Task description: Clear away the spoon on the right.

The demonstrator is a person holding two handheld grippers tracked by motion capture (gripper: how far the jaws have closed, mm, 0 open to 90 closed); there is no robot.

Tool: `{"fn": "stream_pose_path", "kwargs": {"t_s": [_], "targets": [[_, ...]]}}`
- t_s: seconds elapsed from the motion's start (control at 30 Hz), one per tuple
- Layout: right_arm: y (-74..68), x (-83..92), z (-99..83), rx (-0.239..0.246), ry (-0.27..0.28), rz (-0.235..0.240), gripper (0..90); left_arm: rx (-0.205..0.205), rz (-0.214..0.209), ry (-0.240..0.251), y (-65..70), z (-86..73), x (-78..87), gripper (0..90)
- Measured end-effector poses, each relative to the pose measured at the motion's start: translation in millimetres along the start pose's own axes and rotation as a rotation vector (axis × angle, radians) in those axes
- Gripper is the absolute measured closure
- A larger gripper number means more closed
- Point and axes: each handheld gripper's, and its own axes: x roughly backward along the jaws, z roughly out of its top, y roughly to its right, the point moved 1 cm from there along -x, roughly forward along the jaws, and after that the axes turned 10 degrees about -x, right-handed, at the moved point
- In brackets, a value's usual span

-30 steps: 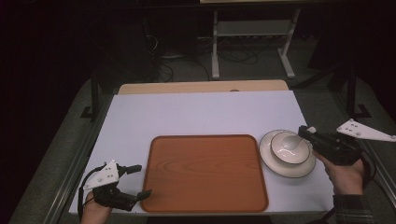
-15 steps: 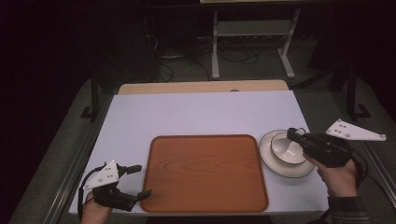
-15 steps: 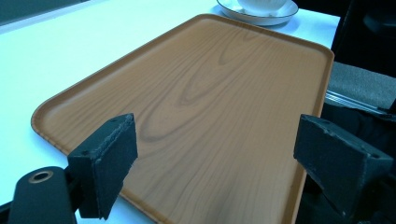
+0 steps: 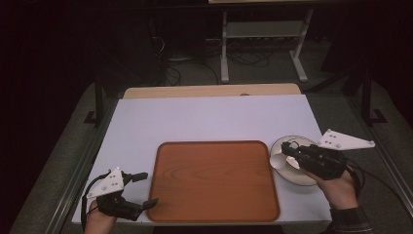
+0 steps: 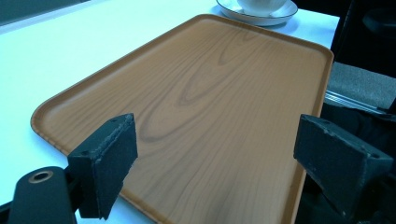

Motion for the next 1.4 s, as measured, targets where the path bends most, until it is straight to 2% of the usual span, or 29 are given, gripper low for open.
{"fn": "stream_pose_path", "kwargs": {"t_s": [0.4, 0.97, 1.13, 1.4], "targets": [[-11.6, -24.6, -14.0, 0.024, -0.098, 0.047, 84.0, 0.0, -0.002, -0.001, 0.2, 0.0, -0.3, 13.1], [-19.9, -52.1, -35.1, 0.07, -0.23, 0.056, 83.9, 0.003, -0.003, -0.001, 0.4, 0.0, -0.5, 13.1], [-24.0, -57.2, -36.3, 0.089, -0.229, 0.066, 83.9, 0.004, -0.002, -0.002, 0.2, -0.2, -0.8, 13.1], [-25.4, -64.3, -35.3, 0.089, -0.217, 0.066, 84.1, 0.003, -0.003, -0.002, 0.6, -0.1, -1.3, 13.1]]}}
